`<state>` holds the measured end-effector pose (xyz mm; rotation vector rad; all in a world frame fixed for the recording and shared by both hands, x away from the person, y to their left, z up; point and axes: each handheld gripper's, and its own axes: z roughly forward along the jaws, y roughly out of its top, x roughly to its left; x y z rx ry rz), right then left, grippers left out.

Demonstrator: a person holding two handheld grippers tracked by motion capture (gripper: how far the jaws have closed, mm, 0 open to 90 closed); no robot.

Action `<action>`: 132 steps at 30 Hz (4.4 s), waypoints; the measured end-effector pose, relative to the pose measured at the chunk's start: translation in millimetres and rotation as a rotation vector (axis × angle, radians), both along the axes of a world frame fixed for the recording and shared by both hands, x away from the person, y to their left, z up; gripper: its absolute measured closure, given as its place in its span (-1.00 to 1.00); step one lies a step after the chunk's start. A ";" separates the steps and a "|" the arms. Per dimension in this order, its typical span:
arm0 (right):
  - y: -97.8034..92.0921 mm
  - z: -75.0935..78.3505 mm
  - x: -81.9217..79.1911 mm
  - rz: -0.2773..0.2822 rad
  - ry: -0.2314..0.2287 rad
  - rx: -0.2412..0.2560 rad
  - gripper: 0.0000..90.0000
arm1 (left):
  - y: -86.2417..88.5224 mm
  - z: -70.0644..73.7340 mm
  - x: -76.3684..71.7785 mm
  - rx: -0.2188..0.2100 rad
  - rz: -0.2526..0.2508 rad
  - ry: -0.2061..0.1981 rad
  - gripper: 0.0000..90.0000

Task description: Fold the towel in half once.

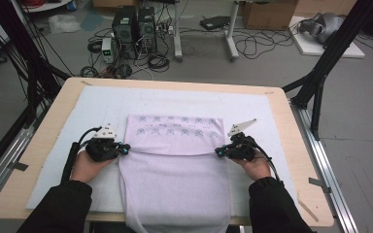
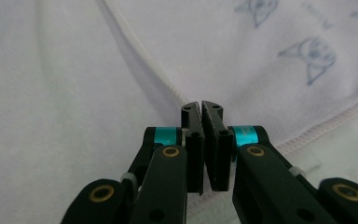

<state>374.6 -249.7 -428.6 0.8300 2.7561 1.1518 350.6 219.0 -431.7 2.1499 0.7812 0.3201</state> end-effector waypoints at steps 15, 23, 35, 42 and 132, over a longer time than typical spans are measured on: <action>-16.6 26.0 -78.6 0.085 -0.049 0.081 0.88 | 2.8 17.4 -72.6 -0.025 -0.093 -0.032 0.89; -10.0 5.2 -91.8 0.077 -0.063 0.105 0.54 | -8.3 11.4 -83.8 -0.041 -0.132 -0.013 0.58; -2.4 -7.7 -98.4 0.113 -0.047 0.082 0.37 | -26.5 -7.9 -97.9 0.026 -0.261 0.056 0.75; 0.2 -8.9 -99.4 0.122 -0.047 0.075 0.31 | -6.4 -6.2 -108.8 0.042 -0.239 0.063 0.76; -5.8 -13.6 28.6 -0.079 -0.048 0.038 0.93 | -7.5 -8.6 43.0 0.024 0.118 0.024 0.89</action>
